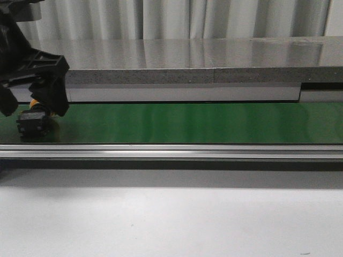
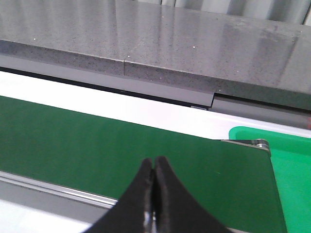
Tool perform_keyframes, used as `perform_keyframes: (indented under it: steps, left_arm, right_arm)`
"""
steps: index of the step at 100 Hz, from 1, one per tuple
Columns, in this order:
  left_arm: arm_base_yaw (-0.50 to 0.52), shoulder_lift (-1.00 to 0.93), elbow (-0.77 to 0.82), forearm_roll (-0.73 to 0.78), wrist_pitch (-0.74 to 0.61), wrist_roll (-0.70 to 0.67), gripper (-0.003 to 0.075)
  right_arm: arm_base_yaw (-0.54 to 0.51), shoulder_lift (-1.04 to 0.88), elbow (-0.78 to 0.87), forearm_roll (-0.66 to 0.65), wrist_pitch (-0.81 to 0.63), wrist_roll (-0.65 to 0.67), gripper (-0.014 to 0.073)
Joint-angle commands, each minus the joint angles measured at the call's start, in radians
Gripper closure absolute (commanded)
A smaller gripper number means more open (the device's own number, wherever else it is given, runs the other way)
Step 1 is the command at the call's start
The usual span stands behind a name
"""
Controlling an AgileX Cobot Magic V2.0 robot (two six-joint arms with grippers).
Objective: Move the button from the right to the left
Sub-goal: 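Grasp the switch with the left gripper and lift it off the belt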
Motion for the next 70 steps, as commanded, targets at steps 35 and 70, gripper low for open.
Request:
perform_keyframes:
  steps: [35, 70]
  left_arm:
    - [0.069, -0.012, -0.033, 0.006, -0.011, -0.002, 0.0395]
    - [0.069, -0.038, -0.036, 0.080, 0.010, -0.002, 0.0582]
  right_arm:
    - [0.002, 0.002, -0.027, 0.015, -0.063, -0.010, 0.0661]
    - [0.002, 0.002, -0.027, 0.015, -0.063, -0.010, 0.0661]
